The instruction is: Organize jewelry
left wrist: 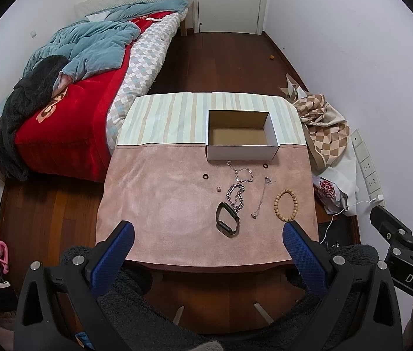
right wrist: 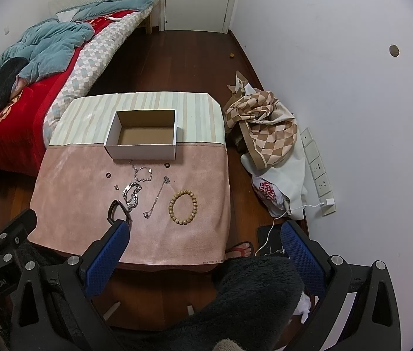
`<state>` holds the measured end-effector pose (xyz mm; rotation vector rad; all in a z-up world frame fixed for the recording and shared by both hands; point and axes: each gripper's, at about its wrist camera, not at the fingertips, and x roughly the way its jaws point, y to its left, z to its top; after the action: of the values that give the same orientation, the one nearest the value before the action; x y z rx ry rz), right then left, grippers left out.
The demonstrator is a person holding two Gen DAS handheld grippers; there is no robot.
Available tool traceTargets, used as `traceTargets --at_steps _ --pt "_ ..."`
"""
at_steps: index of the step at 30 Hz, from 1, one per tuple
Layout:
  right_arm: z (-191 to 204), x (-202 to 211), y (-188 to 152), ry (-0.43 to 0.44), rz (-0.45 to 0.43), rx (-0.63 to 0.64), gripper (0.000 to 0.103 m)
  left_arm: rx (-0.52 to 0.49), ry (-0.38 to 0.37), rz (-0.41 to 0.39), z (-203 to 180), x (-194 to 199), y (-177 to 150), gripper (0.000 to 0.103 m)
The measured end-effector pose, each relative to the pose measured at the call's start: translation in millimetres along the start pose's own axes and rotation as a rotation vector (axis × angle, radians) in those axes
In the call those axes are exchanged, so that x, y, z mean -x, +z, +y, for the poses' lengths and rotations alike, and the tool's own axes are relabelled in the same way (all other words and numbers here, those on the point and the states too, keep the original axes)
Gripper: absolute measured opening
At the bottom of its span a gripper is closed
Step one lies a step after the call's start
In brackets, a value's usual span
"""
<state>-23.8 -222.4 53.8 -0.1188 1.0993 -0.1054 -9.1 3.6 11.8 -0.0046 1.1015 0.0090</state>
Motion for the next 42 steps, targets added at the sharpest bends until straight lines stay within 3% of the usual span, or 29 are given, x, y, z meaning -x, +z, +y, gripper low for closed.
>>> traceTargets --at_steps 35,42 --pt "-2 9 -2 0.008 -0.020 -0.012 0.103 -0.002 -0.005 -0.020 -2 8 -1 0.103" --pt "-11 -14 -1 0.032 -0.013 -0.066 0.103 0.007 0.078 -0.045 5 -19 9 0.103"
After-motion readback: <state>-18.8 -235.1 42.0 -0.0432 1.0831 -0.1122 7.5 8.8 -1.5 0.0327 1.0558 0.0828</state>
